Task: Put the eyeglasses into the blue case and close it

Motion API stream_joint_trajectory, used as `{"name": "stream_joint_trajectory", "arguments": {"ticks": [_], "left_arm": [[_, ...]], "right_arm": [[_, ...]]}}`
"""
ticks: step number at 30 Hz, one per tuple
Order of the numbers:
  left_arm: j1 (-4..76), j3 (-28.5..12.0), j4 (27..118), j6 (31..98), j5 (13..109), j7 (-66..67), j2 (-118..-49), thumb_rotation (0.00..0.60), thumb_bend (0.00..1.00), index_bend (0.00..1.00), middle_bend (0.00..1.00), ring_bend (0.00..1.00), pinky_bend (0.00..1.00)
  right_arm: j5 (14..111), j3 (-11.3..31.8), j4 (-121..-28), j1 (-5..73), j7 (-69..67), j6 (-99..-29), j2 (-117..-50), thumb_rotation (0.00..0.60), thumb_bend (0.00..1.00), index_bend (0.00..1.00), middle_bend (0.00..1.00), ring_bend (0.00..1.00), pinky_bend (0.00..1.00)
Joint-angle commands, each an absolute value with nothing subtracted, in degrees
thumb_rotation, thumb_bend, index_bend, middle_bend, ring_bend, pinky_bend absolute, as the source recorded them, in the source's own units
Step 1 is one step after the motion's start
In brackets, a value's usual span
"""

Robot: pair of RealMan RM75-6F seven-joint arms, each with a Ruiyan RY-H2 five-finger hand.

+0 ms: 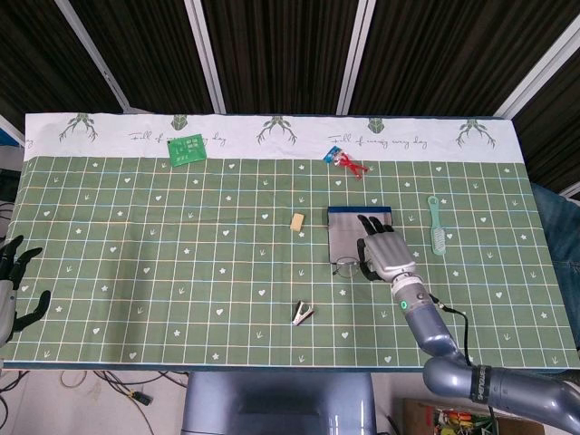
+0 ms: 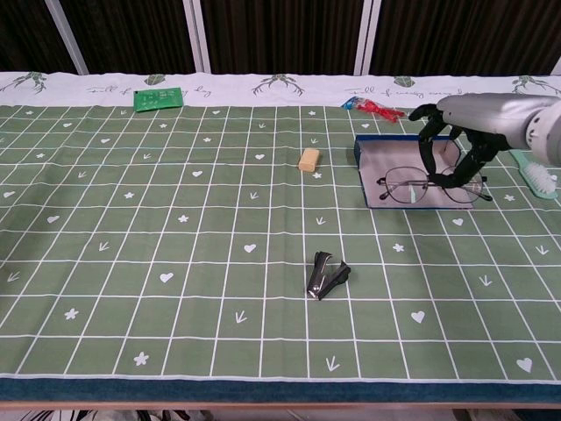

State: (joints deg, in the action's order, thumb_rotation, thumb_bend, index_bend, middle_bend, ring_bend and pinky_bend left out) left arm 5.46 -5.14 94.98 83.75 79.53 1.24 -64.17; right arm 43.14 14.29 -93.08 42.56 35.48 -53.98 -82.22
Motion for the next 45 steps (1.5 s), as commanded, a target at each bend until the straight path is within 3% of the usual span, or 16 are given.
{"name": "stream_joint_trajectory", "arguments": {"ticks": [1,22,45], "left_arm": [[5.5,-5.2,95.0,83.7,79.4,1.2,-64.2,0.6,0.38,0.15,0.0,0.0,0.0],[5.5,-5.3,94.8,83.5,79.0,0.9,-64.0,0.6,0.38,0.15,0.0,0.0,0.0],[5.2,-5.4,94.8,83.9,78.8,0.9,-64.0,0.6,0.38,0.15,0.0,0.0,0.0]], "right_arm": [[37.2,16.0,-87.7,46.9,37.7,-51.5,-84.4,0.6,0.51,0.61,0.03,0.04,0.19],[32.2,15.7,-67.9,55.4,38.2,-45.5,-93.5,0.6,0.51,0.61,0.03,0.04,0.19],[33.0,15.3,-60.2,57.4,33.7,-40.6,-94.4,0.6,0.51,0.61,0.03,0.04,0.19]]}}
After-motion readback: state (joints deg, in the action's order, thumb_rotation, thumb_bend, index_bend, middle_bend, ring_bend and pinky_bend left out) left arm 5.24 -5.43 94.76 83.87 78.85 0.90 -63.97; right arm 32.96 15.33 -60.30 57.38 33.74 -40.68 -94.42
